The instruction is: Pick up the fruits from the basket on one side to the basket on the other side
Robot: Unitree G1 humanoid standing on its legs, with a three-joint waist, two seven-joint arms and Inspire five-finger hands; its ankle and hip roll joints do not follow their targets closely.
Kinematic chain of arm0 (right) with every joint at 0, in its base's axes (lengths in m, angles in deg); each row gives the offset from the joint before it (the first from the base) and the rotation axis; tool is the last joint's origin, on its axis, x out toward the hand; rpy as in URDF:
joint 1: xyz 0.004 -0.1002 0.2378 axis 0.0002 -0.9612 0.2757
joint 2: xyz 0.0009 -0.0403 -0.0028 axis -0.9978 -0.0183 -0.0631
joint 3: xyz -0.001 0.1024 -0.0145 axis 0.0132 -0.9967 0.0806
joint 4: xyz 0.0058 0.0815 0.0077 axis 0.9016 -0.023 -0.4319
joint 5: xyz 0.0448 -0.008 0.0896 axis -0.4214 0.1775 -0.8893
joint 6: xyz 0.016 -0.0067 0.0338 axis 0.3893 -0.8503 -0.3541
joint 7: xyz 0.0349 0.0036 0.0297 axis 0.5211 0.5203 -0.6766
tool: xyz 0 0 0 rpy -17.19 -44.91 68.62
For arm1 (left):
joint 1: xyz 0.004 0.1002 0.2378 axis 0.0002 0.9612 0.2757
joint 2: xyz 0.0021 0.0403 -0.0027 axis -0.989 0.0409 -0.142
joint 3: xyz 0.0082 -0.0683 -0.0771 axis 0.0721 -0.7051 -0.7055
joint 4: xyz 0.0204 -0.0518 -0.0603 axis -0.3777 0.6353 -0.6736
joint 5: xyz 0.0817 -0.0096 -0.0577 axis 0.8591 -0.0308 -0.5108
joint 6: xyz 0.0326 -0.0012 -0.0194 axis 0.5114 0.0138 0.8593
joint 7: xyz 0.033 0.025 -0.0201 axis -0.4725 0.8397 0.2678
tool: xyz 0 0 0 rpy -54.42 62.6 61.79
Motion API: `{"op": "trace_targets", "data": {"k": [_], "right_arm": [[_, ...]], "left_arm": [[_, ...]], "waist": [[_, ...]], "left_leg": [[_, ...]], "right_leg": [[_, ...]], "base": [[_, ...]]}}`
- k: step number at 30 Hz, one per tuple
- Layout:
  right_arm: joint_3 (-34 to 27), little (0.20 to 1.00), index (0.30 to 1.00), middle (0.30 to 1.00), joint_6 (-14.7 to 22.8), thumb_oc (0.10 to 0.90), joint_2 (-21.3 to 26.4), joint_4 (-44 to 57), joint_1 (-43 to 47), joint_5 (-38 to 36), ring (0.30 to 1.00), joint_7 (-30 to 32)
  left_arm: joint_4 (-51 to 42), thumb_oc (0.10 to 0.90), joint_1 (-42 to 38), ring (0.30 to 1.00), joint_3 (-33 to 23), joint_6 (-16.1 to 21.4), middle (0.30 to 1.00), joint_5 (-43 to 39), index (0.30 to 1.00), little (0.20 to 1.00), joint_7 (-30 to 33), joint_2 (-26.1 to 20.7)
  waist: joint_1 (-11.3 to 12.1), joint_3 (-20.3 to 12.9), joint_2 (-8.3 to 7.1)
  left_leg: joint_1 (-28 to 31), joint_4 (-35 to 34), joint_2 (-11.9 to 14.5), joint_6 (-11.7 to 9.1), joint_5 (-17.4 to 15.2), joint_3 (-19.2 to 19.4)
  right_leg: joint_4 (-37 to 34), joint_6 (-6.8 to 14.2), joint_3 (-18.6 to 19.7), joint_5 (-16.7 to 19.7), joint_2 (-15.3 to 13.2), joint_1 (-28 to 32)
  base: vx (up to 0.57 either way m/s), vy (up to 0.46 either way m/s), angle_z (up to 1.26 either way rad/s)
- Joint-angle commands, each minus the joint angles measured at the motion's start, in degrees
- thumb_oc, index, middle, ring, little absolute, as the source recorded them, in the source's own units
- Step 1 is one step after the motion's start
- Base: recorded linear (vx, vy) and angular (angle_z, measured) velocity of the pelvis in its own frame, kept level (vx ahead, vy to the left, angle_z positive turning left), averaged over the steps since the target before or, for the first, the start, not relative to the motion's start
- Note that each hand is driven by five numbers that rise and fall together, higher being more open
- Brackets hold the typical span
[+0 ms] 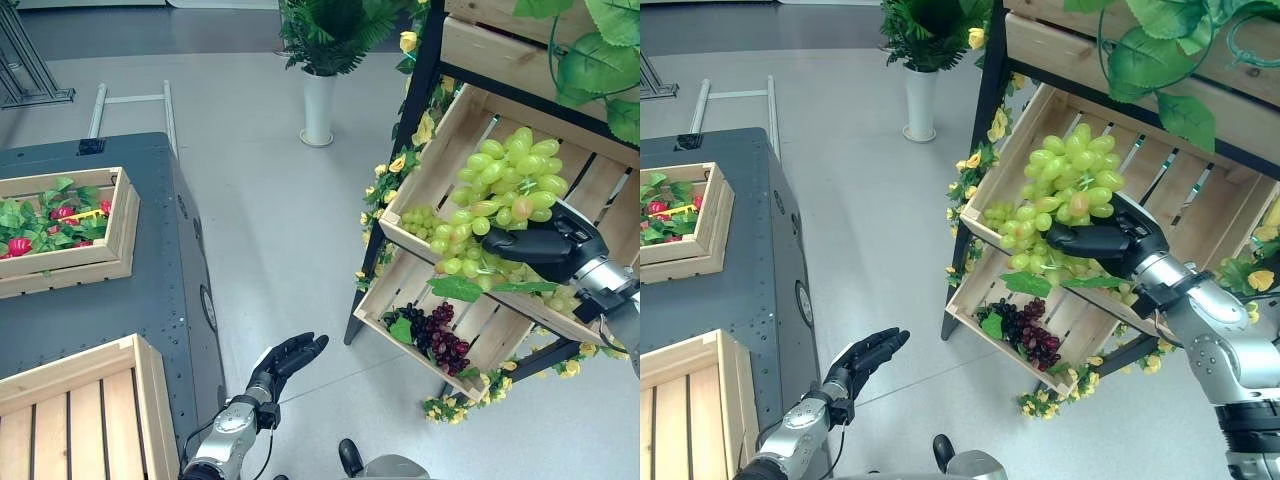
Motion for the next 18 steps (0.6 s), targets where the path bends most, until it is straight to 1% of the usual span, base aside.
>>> {"op": "trace_targets", "data": {"k": [1,3,4,7,9,11,16,18], "right_arm": [[-7.95,0.3,0.3,0.3,3.47,0.4,7.19,-7.23,12.28,-0.47,0.3,2.59],[-7.14,0.3,0.3,0.3,1.41,0.4,8.92,-10.87,13.92,2.93,0.3,3.14],[-6.76,0.3,0.3,0.3,0.87,0.4,9.48,-12.03,14.39,3.3,0.3,3.12],[-6.16,0.3,0.3,0.3,0.19,0.4,10.37,-14.62,15.11,4.73,0.3,3.47],[-5.89,0.3,0.3,0.3,-0.8,0.4,11.21,-18.0,15.72,6.82,0.3,4.14],[-5.48,0.3,0.3,0.3,-0.92,0.4,11.83,-21.15,16.2,8.96,0.3,4.34],[-2.99,0.3,0.3,0.3,1.3,0.4,13.92,-28.84,17.83,14.87,0.3,5.64],[-0.58,0.3,0.3,0.3,2.89,0.4,16.08,-32.8,19.64,21.04,0.3,6.72]], "left_arm": [[0.68,0.8,-2.63,0.9,1.13,6.0,0.9,-0.61,0.9,0.9,-1.61,-0.85],[1.71,0.8,-2.5,0.9,1.03,6.22,0.9,-0.42,0.9,0.9,-1.9,-0.89],[1.88,0.8,-2.42,0.9,1.07,6.27,0.9,-0.33,0.9,0.9,-1.84,-0.94],[2.36,0.8,-2.24,0.9,0.99,6.52,0.9,-0.24,0.9,0.9,-1.82,-1.04],[2.99,0.8,-2.39,0.9,0.75,6.42,0.9,-0.42,0.9,0.9,-2.2,-1.23],[3.13,0.8,-2.44,0.9,0.6,6.18,0.9,-0.17,0.9,0.9,-2.31,-1.11],[3.51,0.8,-2.9,0.9,1.12,5.93,0.9,-0.06,0.9,0.9,-1.97,-1.06],[3.74,0.8,-3.31,0.9,1.29,5.9,0.9,-0.1,0.9,0.9,-2.08,-1.14]], "waist": [[2.69,-5.35,0.38],[3.0,-5.72,0.3],[3.06,-5.78,0.28],[3.19,-5.85,0.25],[3.44,-5.89,0.18],[3.66,-5.79,0.16],[4.16,-5.65,0.06],[4.5,-5.62,-0.01]], "left_leg": [[0.09,0.54,-0.29,-0.41,-7.24,-3.78],[-0.04,0.54,-0.31,-0.45,-7.22,-4.12],[-0.08,0.54,-0.33,-0.43,-7.22,-4.2],[-0.15,0.54,-0.32,-0.43,-7.11,-4.22],[-0.31,0.54,-0.36,-0.42,-7.09,-4.42],[-0.3,0.54,-0.38,-0.4,-7.12,-4.58],[-0.3,0.54,-0.42,-0.37,-7.04,-4.89],[-0.31,0.54,-0.46,-0.36,-7.01,-5.08]], "right_leg": [[0.18,0.19,-3.87,-0.88,2.41,1.67],[0.18,0.1,-4.17,-0.96,2.38,1.65],[0.18,0.11,-4.24,-0.97,2.38,1.62],[0.18,0.09,-4.43,-0.95,2.34,1.58],[0.18,0.07,-4.6,-0.97,2.34,1.51],[0.18,0.04,-4.75,-0.97,2.33,1.56],[0.18,-0.01,-4.79,-0.89,2.3,1.61],[0.18,0.0,-4.77,-0.83,2.3,1.62]], "base": [[0.0,0.0,0.0],[0.0,0.0,0.0],[0.0,0.0,0.0],[0.0,0.0,0.0],[0.0,0.0,0.0],[0.0,0.0,0.0],[0.0,0.0,0.0],[0.0,0.0,0.0]]}}
